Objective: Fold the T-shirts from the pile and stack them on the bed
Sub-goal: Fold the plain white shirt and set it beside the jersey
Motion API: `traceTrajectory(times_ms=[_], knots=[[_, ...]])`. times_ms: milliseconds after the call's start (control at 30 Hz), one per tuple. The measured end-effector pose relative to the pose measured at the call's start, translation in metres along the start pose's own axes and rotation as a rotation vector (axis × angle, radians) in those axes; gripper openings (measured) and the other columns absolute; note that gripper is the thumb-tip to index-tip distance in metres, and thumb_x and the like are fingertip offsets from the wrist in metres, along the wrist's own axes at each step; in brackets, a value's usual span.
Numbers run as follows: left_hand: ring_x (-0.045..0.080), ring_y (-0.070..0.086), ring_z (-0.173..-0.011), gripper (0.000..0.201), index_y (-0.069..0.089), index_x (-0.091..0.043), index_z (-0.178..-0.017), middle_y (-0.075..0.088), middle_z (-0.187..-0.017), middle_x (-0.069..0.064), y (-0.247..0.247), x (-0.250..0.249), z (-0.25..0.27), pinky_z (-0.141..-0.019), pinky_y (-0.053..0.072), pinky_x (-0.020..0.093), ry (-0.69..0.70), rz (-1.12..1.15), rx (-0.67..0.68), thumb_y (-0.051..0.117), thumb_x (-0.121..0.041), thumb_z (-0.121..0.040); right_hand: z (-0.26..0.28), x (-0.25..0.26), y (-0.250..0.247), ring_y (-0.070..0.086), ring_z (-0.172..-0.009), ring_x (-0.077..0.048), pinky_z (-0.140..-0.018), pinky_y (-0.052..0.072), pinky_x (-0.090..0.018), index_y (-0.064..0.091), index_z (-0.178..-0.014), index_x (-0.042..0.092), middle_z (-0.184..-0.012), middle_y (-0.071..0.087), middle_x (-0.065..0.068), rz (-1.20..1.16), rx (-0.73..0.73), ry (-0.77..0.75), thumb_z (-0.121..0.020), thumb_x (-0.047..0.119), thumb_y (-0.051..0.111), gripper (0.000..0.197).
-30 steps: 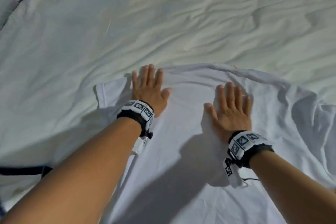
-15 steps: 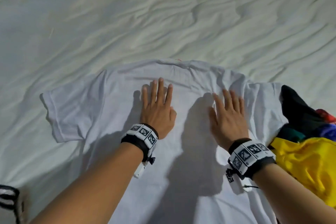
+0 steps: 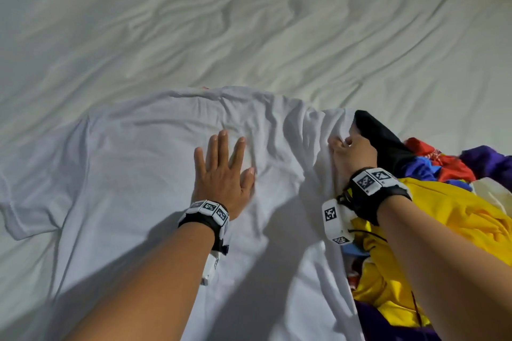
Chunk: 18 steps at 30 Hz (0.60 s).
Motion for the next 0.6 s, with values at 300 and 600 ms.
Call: traceTrajectory(times_ms=[300, 600], knots=[[0.035, -0.002, -0.157, 0.072, 0.001, -0.022, -0.164, -0.009, -0.170, 0.017, 0.003, -0.001, 0.001, -0.122, 0.006, 0.062, -0.011, -0.008, -0.019, 0.019, -0.054, -0.101, 0.020, 0.006, -0.057, 0.058, -0.102, -0.044, -0.076, 0.041, -0.039, 0.048, -0.108, 0.010, -0.107, 0.063, -0.020, 0.089, -0.203, -0.083, -0.101, 0.034, 0.051, 0.025], [0.035, -0.005, -0.157, 0.072, -0.005, -0.023, -0.164, -0.013, -0.169, 0.017, 0.006, 0.001, 0.002, -0.122, 0.004, 0.062, -0.004, -0.018, -0.011, 0.016, -0.056, -0.103, 0.024, -0.003, -0.054, 0.051, -0.116, -0.049, -0.080, 0.042, -0.051, 0.029, -0.141, 0.007, -0.136, 0.044, -0.025, 0.592, -0.249, -0.080, -0.086, 0.017, 0.062, 0.065]])
Point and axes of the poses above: each hand's wrist, its own z-axis away from the middle knuckle, its own y-axis out of the palm, x = y × z, the point moved 4 cm from there along -z, towards the middle knuckle
